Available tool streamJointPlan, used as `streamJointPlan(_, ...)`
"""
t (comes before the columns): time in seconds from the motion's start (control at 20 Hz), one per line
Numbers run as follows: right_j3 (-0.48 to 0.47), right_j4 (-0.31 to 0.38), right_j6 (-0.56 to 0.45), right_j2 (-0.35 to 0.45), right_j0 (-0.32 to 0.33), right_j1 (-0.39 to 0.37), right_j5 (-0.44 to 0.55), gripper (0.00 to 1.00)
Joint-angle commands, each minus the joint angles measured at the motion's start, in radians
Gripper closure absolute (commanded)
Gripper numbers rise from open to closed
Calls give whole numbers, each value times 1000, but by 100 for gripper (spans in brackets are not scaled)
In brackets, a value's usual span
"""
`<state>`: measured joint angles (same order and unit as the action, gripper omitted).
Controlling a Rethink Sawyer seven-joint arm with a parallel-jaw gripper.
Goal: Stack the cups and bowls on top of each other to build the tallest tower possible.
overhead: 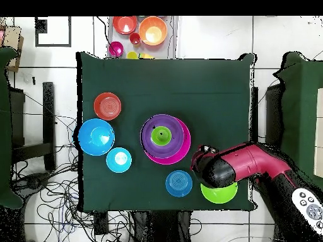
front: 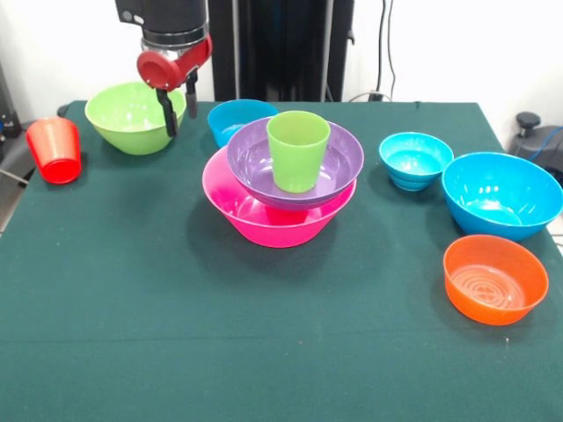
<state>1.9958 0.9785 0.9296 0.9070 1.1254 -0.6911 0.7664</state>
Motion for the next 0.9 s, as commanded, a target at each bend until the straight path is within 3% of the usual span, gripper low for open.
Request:
streamJointPlan(0.05,11,147,-393,-35,11,109,18,0)
streamJointPlan(0.65,1,129,-552,-13,147,74,89,0)
streamJointPlan(0.9,-5,134,-561,-27,164,92,79,0)
